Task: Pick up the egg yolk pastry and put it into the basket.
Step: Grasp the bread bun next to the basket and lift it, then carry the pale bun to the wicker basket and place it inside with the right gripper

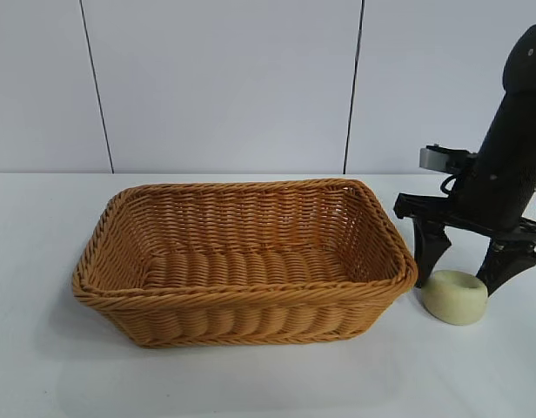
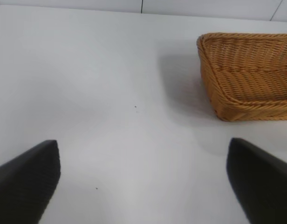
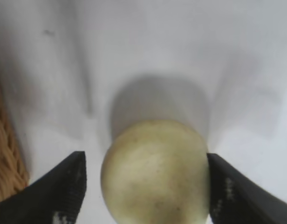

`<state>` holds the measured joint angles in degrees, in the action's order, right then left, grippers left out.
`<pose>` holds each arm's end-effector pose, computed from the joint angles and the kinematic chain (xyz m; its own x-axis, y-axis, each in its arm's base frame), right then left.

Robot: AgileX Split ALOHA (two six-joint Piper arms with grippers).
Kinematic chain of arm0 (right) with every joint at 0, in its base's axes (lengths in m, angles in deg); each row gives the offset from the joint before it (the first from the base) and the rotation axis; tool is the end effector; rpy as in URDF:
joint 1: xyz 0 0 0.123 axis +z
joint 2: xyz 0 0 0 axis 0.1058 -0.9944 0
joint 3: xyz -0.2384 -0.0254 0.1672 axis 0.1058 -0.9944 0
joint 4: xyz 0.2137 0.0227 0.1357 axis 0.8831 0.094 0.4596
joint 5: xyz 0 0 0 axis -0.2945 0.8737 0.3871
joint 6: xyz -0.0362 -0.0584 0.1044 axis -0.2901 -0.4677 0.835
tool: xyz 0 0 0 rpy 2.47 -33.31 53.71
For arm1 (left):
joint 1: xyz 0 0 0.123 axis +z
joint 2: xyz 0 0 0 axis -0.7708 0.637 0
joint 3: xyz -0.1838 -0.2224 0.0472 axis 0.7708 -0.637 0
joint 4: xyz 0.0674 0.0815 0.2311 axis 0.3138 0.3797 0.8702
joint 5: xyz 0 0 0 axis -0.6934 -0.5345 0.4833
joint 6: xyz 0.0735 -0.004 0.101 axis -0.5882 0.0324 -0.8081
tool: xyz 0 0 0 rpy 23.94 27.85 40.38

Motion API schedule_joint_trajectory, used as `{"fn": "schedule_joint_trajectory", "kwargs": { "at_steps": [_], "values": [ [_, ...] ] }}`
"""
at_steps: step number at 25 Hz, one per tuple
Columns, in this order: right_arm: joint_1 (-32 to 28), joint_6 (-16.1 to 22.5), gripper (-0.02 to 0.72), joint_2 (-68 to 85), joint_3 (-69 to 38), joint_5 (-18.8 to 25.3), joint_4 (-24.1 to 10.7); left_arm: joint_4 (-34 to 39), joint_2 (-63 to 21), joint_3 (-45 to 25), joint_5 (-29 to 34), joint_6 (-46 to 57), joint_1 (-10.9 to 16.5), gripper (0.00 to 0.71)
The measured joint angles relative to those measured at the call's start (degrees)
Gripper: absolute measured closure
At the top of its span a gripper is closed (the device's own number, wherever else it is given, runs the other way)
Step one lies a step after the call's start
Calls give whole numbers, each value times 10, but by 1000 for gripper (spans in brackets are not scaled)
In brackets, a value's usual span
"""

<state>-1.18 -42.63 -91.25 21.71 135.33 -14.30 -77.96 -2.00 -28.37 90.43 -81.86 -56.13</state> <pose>0.3679 0.0508 0.0817 -0.9989 0.0144 0.0454 0.0211 0.9885 0.1497 0.0184 -0.0002 0.2626 -0.4640 -0.0428 -0.8848 0.0468 0.9962 -0.0728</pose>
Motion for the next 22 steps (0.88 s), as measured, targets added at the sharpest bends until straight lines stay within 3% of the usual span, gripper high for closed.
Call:
{"fn": "schedule_joint_trajectory", "kwargs": {
  "at_steps": [4, 14, 22],
  "values": [
    [0, 0, 626, 1, 12, 36, -2, 0, 0, 0, 0, 0, 0, 15],
    [0, -4, 636, 101, 125, 144, -5, 0, 0, 0, 0, 0, 0, 15],
    [19, -4, 636, 125, 160, 159, 20, 0, 0, 0, 0, 0, 0, 15]
  ]
}}
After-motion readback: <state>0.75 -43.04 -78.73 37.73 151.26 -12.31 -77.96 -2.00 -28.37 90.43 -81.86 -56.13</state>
